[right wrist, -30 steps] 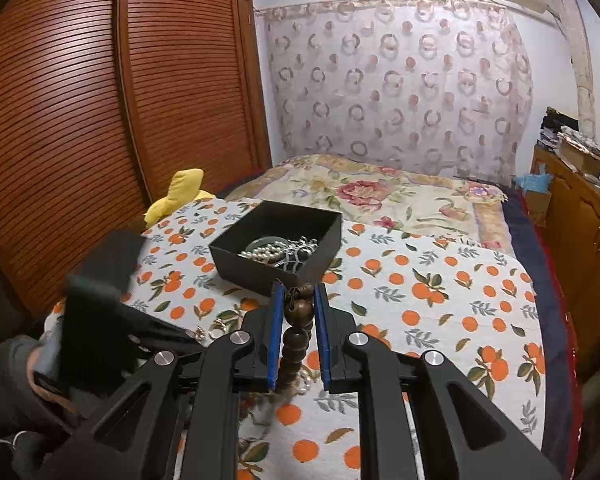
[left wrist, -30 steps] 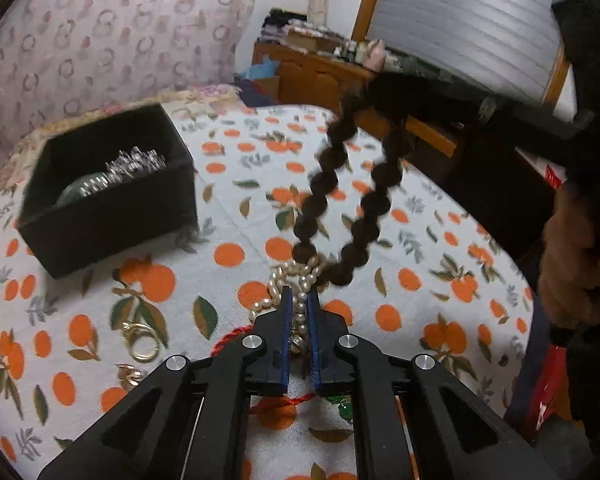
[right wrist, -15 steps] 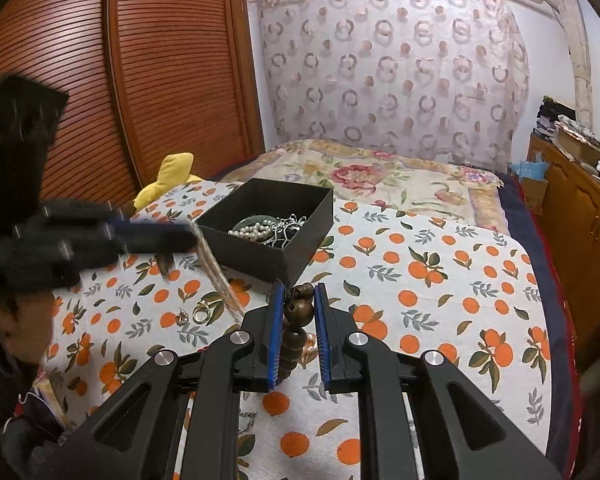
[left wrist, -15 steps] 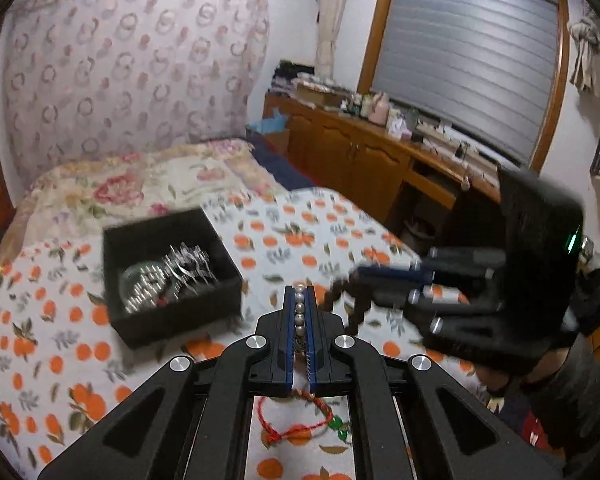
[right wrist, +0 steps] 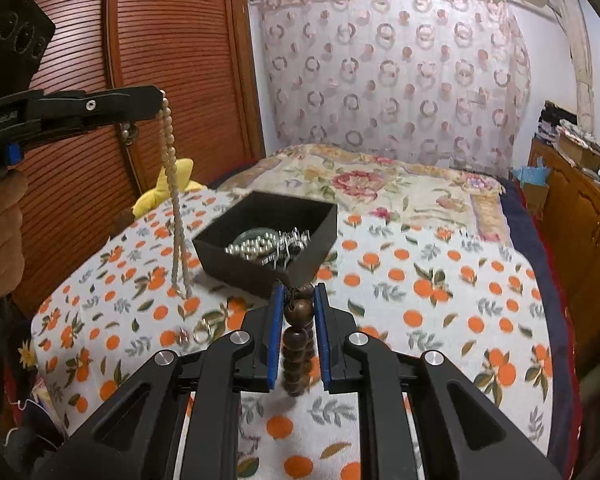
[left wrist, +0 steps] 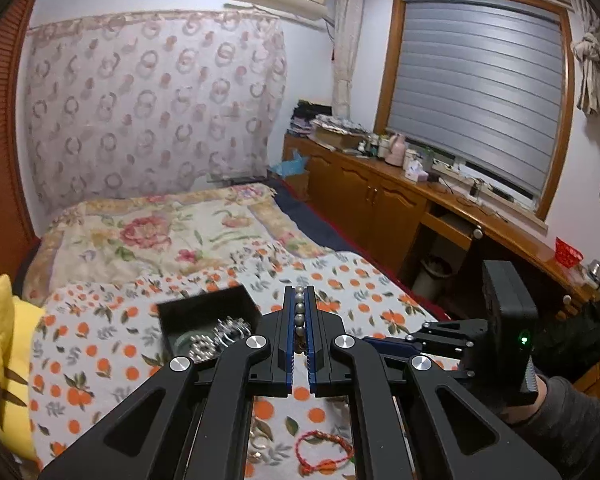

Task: Organize jewelry
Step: 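Carry the pearl strand and wooden beads toward the black box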

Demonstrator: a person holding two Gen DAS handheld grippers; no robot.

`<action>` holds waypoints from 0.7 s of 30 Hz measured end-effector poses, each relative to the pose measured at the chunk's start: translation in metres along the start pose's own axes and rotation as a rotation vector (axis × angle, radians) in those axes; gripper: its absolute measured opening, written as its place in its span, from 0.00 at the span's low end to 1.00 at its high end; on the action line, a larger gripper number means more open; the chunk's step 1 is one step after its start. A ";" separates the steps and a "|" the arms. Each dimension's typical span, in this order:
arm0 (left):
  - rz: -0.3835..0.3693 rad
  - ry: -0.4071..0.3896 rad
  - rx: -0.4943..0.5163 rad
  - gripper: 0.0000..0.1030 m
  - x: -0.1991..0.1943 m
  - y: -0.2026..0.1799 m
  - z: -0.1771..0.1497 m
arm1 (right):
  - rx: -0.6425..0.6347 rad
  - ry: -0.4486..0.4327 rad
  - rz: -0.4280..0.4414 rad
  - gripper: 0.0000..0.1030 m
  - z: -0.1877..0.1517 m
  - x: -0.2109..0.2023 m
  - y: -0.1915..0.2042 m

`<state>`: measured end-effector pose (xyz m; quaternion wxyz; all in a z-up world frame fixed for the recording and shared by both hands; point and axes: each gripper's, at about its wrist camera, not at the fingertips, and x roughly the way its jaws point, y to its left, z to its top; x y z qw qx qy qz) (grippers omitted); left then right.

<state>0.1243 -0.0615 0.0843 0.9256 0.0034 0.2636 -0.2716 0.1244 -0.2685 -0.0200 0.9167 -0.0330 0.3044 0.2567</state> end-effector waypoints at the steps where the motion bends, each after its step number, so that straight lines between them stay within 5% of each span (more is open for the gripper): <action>1: 0.007 -0.004 0.001 0.04 -0.001 0.002 0.001 | -0.004 -0.009 -0.001 0.16 0.005 -0.001 0.001; 15: 0.128 -0.008 -0.014 0.04 0.019 0.042 0.041 | -0.055 -0.083 0.012 0.17 0.072 0.014 0.013; 21: 0.160 0.050 -0.041 0.04 0.042 0.059 0.029 | -0.079 -0.084 0.026 0.17 0.086 0.035 0.015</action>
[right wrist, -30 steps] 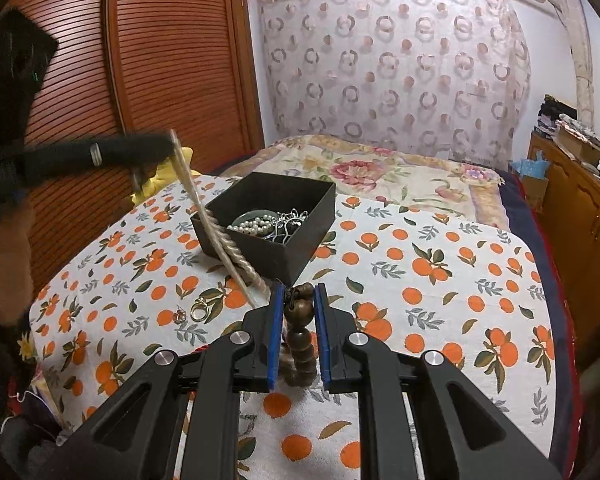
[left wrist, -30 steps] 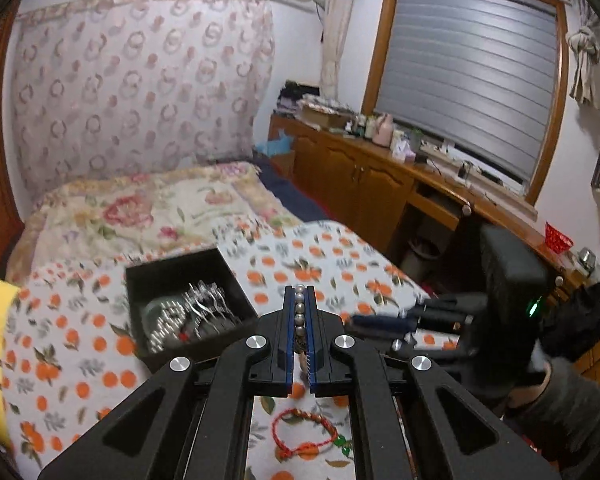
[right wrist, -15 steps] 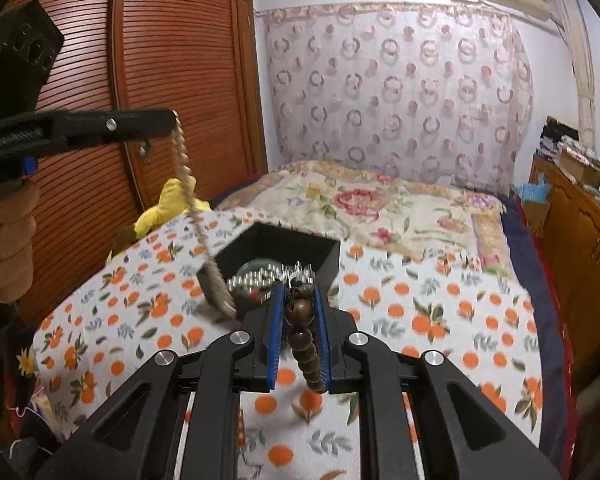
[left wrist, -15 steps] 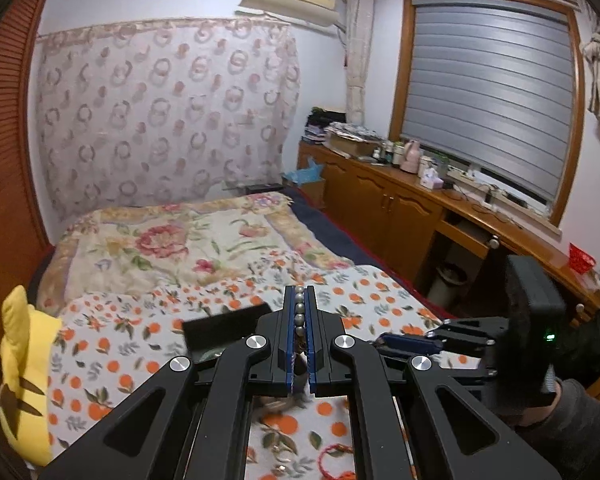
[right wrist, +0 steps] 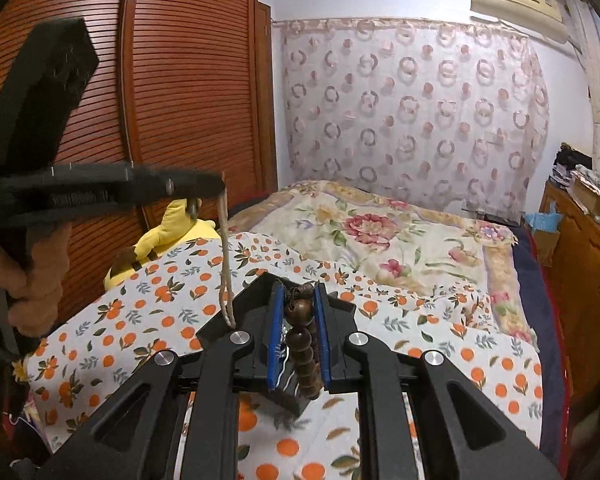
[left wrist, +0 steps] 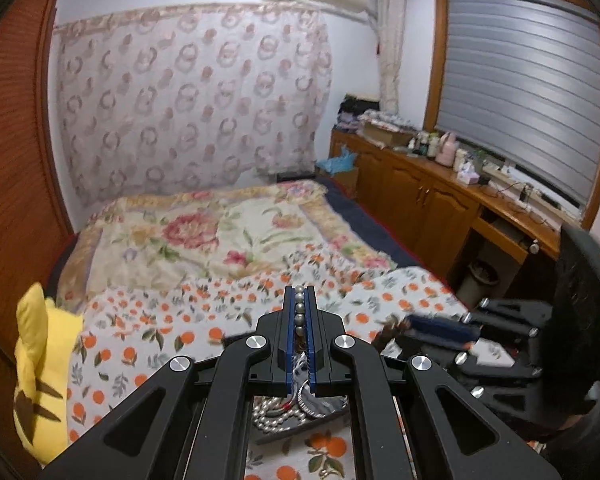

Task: Organize jewelry
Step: 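Carry the pearl strand and wooden beads toward the black box, then lower both items into the black box and open both tools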

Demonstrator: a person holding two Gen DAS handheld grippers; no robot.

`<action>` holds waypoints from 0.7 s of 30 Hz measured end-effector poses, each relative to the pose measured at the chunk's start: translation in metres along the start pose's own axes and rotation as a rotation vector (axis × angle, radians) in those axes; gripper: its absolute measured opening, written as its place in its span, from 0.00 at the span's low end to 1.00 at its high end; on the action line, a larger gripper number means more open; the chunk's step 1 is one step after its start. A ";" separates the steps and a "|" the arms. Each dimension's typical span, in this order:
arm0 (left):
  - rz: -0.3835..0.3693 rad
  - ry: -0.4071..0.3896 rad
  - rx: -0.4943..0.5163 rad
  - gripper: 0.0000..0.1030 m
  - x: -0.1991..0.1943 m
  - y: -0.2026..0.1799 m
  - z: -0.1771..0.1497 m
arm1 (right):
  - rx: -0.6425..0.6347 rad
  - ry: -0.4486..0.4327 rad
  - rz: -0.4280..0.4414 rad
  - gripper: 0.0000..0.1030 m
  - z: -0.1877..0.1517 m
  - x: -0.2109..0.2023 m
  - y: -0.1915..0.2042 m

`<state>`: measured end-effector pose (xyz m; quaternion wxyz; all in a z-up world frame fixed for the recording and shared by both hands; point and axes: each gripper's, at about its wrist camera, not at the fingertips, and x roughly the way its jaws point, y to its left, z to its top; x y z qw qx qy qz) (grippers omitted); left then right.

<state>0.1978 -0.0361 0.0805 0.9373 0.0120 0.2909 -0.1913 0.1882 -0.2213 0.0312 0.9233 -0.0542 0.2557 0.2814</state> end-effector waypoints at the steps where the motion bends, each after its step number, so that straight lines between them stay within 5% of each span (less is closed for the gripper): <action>1: 0.001 0.018 -0.013 0.04 0.007 0.004 -0.006 | 0.001 0.002 0.001 0.17 0.002 0.004 -0.001; 14: 0.050 0.126 -0.057 0.04 0.045 0.026 -0.064 | 0.032 0.070 0.007 0.17 -0.006 0.051 -0.004; 18: 0.063 0.124 -0.047 0.21 0.039 0.026 -0.075 | 0.051 0.095 0.018 0.17 -0.015 0.059 -0.005; 21: 0.074 0.126 -0.034 0.23 0.034 0.024 -0.086 | 0.065 0.111 0.024 0.17 -0.019 0.065 -0.005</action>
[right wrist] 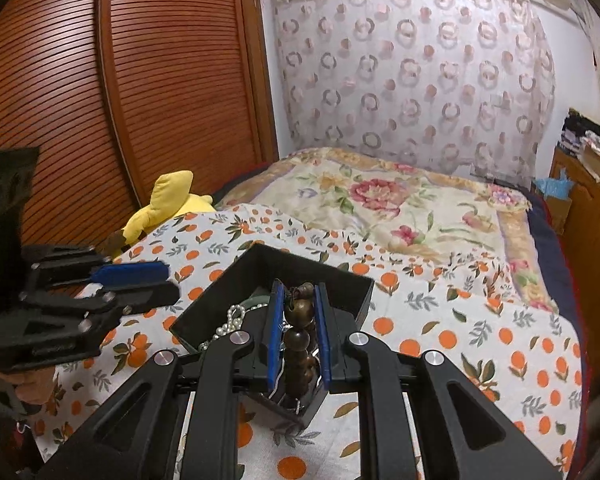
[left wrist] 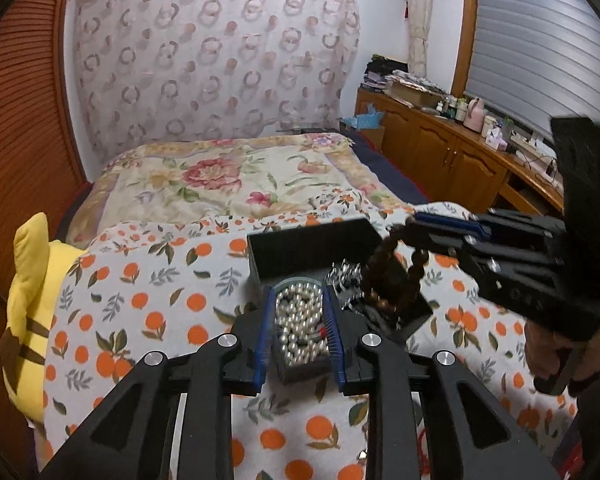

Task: Organize jewelry
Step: 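Lower both items into the black box and open both tools, then grasp the red string bracelet with the left tool while the right tool grasps the green-bead bracelet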

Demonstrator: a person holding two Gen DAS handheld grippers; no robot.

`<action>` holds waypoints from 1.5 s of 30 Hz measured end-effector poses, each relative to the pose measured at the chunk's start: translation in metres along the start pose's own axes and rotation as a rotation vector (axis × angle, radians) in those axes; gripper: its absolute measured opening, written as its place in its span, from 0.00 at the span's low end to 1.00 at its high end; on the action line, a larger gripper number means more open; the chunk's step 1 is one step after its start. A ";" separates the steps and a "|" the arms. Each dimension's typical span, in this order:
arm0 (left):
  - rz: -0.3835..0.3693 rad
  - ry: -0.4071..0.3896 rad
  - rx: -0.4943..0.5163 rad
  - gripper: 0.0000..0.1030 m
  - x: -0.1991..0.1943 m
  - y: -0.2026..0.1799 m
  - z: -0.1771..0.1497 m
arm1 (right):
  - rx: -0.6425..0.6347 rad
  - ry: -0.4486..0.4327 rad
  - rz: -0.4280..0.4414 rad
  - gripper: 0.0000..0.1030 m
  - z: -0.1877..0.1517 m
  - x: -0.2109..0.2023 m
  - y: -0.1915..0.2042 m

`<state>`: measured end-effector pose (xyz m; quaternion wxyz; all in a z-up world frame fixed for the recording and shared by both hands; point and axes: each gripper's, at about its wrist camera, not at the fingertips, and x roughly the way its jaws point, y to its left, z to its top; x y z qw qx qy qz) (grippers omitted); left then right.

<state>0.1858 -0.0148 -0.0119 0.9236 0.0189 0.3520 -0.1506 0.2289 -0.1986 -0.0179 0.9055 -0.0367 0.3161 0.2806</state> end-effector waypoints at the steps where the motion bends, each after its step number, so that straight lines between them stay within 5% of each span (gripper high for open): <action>1: 0.004 0.002 0.001 0.23 -0.001 -0.001 -0.004 | 0.001 0.004 -0.001 0.18 -0.001 0.001 0.000; 14: 0.006 0.020 -0.025 0.31 -0.005 -0.003 -0.035 | -0.010 0.016 -0.030 0.25 -0.015 -0.010 0.004; 18: 0.021 0.017 -0.008 0.49 -0.008 -0.006 -0.044 | -0.006 0.024 -0.033 0.25 -0.030 -0.023 0.005; 24: 0.015 0.022 -0.003 0.57 -0.011 -0.012 -0.058 | 0.006 0.047 -0.021 0.25 -0.063 -0.042 0.009; 34: 0.021 0.052 0.010 0.59 -0.014 -0.022 -0.082 | 0.003 0.100 -0.001 0.25 -0.106 -0.066 0.016; 37: 0.018 0.047 0.008 0.79 -0.018 -0.024 -0.089 | -0.007 0.119 0.001 0.25 -0.121 -0.074 0.021; 45: -0.031 0.062 0.013 0.79 -0.031 -0.040 -0.110 | -0.014 0.156 -0.011 0.25 -0.153 -0.091 0.026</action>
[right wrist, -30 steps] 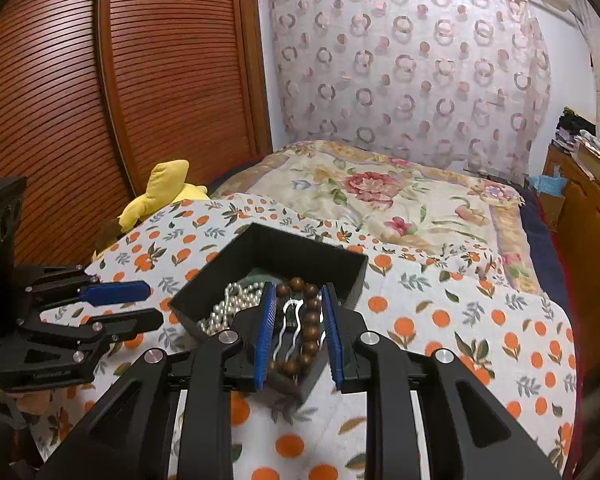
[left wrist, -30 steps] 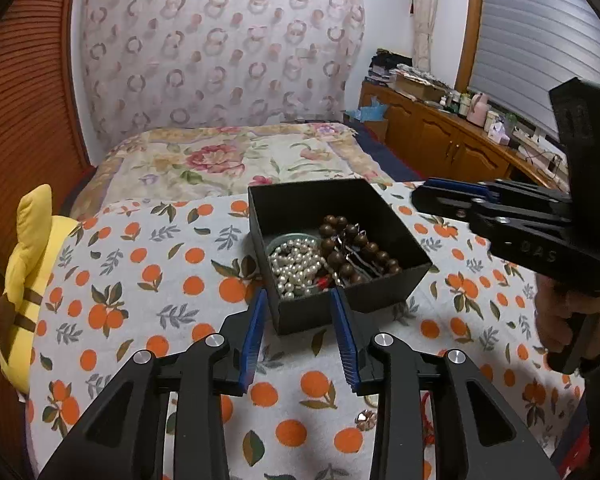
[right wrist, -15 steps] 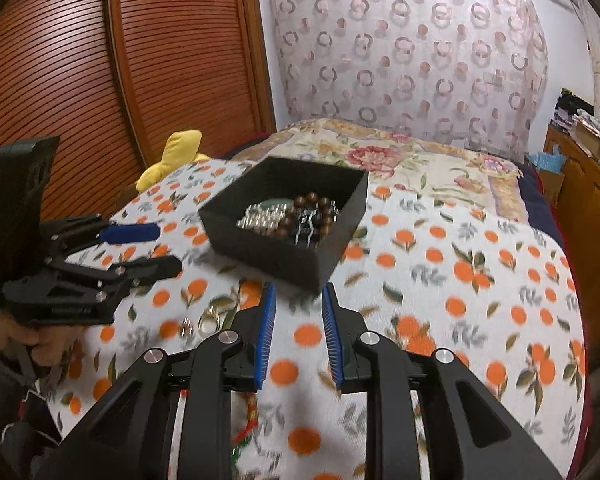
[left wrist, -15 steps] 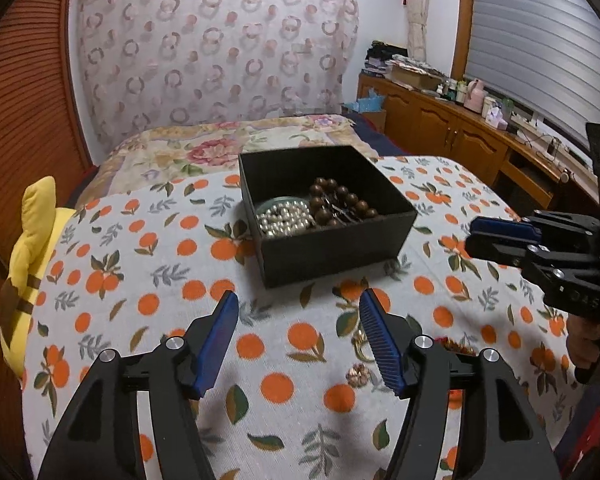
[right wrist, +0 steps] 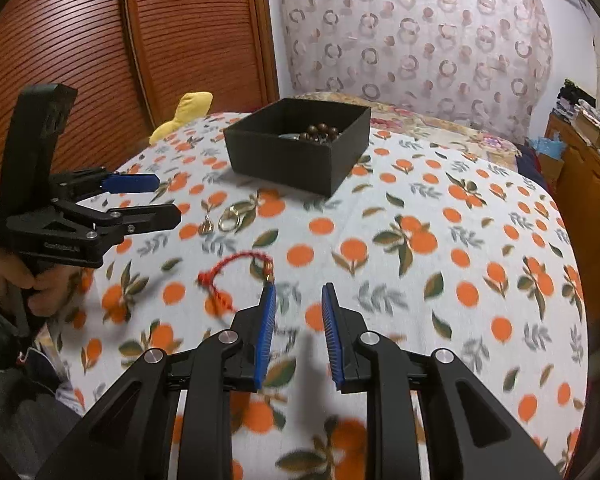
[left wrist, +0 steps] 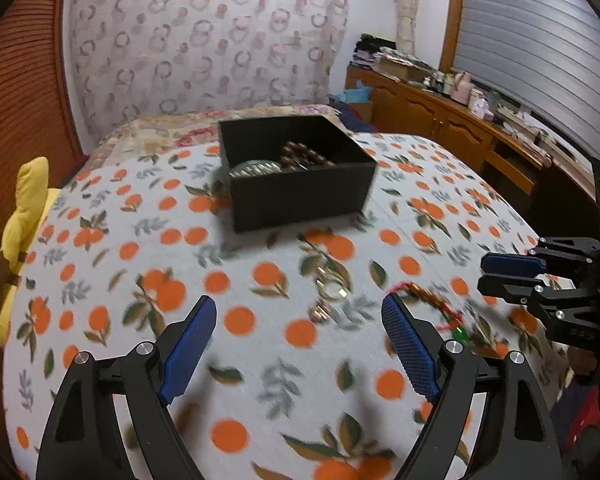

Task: Organize jewelry
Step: 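Grasp the red string bracelet with the left tool while the right tool grasps the green-bead bracelet, then carry both bracelets over the black box and lower them inside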

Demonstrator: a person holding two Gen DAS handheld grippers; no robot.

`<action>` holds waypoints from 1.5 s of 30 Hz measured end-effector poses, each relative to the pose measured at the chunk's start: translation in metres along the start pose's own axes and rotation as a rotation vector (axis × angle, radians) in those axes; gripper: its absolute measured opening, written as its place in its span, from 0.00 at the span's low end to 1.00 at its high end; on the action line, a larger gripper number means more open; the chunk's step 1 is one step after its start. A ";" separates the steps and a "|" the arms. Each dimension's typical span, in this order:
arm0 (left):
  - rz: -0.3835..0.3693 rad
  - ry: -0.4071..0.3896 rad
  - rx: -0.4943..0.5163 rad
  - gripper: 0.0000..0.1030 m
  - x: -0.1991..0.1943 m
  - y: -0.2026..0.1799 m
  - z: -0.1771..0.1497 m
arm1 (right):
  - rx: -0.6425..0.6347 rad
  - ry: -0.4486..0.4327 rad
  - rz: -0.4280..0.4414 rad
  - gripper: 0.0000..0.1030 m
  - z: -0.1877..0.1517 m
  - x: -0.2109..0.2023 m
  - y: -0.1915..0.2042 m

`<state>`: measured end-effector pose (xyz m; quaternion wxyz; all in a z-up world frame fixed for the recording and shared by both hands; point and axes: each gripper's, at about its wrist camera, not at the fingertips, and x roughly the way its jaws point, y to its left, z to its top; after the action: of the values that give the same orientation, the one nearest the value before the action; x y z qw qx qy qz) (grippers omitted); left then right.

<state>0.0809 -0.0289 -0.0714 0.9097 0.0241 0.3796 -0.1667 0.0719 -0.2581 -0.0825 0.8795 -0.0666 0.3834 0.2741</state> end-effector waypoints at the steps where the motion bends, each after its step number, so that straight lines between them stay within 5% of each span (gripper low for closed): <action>1: -0.014 0.006 0.007 0.79 -0.001 -0.005 -0.003 | 0.001 0.001 0.002 0.25 -0.005 -0.003 0.000; 11: -0.086 0.052 0.170 0.79 0.011 -0.062 -0.011 | 0.038 0.029 -0.028 0.25 -0.034 -0.018 -0.010; 17: -0.078 0.096 0.238 0.62 0.024 -0.074 -0.012 | 0.056 0.019 -0.021 0.25 -0.036 -0.021 -0.014; 22: -0.078 0.119 0.259 0.38 0.033 -0.077 -0.011 | 0.044 0.016 0.001 0.25 -0.034 -0.019 -0.006; 25: -0.095 0.121 0.255 0.04 0.032 -0.075 -0.009 | 0.026 0.016 0.015 0.25 -0.031 -0.017 0.002; 29: -0.112 0.101 0.227 0.03 0.026 -0.070 -0.009 | -0.007 0.025 0.042 0.26 -0.025 -0.008 0.015; 32: -0.111 0.082 0.192 0.03 0.019 -0.062 -0.007 | -0.022 0.033 0.053 0.37 -0.022 -0.001 0.023; 45: -0.102 0.025 0.117 0.03 0.001 -0.040 -0.001 | -0.095 0.088 0.004 0.32 -0.015 0.021 0.041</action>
<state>0.0679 -0.0665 -0.0694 0.8922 0.0600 0.3814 -0.2343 0.0520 -0.2196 -0.1044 0.8571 -0.1194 0.4084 0.2904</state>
